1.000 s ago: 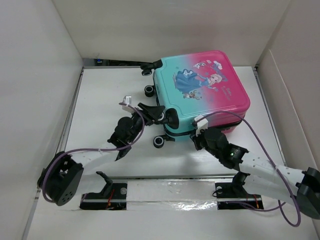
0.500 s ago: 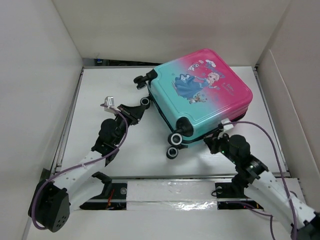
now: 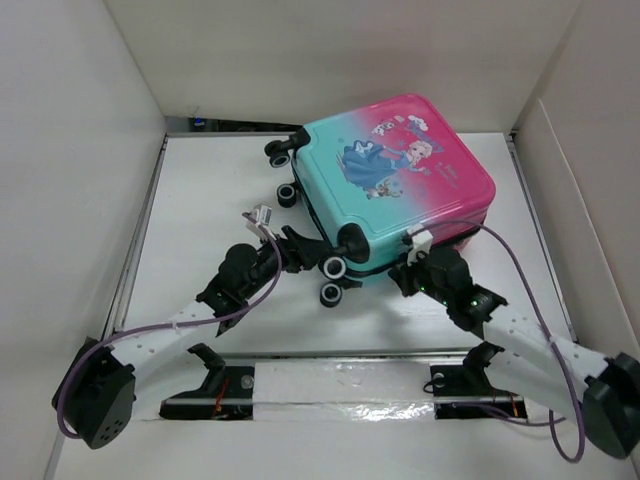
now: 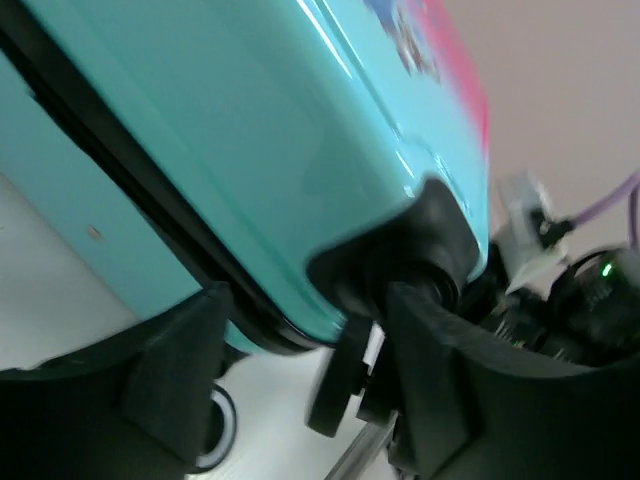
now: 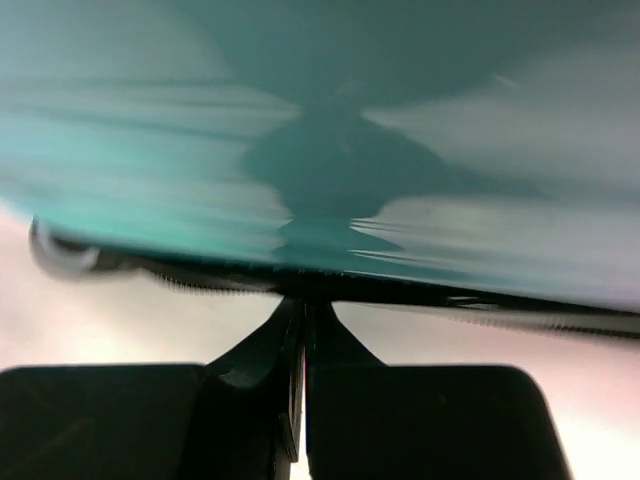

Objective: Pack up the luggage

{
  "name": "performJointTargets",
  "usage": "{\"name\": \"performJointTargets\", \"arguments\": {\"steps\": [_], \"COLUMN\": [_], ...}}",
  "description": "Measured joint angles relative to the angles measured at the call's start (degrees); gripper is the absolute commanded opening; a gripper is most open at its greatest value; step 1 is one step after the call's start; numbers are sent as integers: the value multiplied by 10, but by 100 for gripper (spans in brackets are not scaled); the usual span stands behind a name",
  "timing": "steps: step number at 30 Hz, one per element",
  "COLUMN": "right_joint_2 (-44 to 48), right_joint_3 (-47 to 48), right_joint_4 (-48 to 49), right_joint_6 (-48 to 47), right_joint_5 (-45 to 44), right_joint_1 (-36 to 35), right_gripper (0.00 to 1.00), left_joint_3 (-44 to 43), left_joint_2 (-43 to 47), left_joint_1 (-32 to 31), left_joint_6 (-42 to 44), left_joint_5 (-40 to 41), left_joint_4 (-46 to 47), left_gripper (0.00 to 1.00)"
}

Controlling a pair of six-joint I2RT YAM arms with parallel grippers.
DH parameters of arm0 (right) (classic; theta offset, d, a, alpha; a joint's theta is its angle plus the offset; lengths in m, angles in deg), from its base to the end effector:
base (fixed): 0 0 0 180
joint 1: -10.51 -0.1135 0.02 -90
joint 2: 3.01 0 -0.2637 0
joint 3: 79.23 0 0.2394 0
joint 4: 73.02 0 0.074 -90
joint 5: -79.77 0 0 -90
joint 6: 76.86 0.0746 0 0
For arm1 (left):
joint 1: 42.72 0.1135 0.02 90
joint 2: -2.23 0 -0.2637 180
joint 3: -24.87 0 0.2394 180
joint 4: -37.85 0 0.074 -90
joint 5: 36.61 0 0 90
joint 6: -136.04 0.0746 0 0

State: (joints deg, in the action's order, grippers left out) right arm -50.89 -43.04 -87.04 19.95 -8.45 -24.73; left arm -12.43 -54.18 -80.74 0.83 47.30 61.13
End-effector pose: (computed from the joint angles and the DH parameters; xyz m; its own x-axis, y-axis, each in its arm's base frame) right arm 0.1713 0.1239 0.1961 -0.4229 -0.1537 -0.8930 -0.5533 0.8242 0.1202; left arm 0.1906 -0.1591 0.2656 -0.4535 -0.5412 -0.7081 0.5309 0.4742 -0.7024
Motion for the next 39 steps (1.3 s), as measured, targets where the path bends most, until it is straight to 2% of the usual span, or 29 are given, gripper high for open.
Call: {"name": "performJointTargets", "arguments": {"steps": [2,11,15,21,29,34,39], "right_joint_2": [-47,-141,-175,-204,-193,-172,-171], "right_joint_3": [24,60,70,75,73,63,60], "right_joint_4": [23,80,112,151,153,154,158], "right_joint_6": [-10,-26,-30,-33,-31,-31,-30], "right_joint_5": [9,37,54,73,78,81,82], "right_joint_1": [-24,-35,-35,-35,-38,-42,-43], "right_gripper": [0,0,0,0,0,0,0], "left_joint_3": [8,87,92,92,69,67,54], "left_joint_2": [13,89,101,108,75,55,29], "left_joint_1": [-1,2,2,2,23,40,40], "left_joint_6": [12,14,11,-3,-3,-1,1], "left_joint_5": [-12,-58,-57,-41,17,24,14], "left_joint_4": [-9,-17,-24,-14,-14,-4,9], "left_gripper": [72,74,76,77,76,71,54]}}
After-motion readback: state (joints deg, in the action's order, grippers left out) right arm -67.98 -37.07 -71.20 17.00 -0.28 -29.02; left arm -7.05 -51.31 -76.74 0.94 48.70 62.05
